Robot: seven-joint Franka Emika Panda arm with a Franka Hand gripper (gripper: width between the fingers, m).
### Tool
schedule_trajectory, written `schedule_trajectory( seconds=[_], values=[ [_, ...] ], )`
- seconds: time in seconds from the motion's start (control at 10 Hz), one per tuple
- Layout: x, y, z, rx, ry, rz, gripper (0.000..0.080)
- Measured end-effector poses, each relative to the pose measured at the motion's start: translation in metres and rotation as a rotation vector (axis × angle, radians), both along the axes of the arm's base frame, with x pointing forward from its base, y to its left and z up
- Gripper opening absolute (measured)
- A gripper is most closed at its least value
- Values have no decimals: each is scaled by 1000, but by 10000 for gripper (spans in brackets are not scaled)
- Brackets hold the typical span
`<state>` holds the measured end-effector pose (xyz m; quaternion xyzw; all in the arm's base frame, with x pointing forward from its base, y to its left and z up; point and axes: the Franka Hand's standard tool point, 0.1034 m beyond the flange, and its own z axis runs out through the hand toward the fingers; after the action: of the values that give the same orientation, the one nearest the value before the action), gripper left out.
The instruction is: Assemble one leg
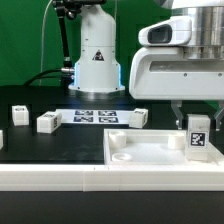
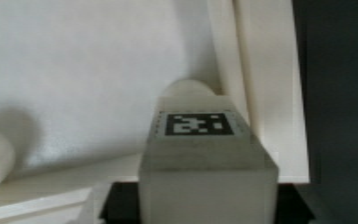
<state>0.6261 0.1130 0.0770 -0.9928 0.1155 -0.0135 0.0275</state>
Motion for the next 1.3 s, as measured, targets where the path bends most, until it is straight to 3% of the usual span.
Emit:
schedule_trajectory(
  seconds=[0.3,0.5,1.1,1.3],
  values=[
    [0,0,-1,19,12,-185,290],
    [-2,-1,-1,74,0,-458,290],
    [-7,1,-3,171,-4,-1221,295],
    [-7,1,-3,195,15,-1336,295]
  ],
)
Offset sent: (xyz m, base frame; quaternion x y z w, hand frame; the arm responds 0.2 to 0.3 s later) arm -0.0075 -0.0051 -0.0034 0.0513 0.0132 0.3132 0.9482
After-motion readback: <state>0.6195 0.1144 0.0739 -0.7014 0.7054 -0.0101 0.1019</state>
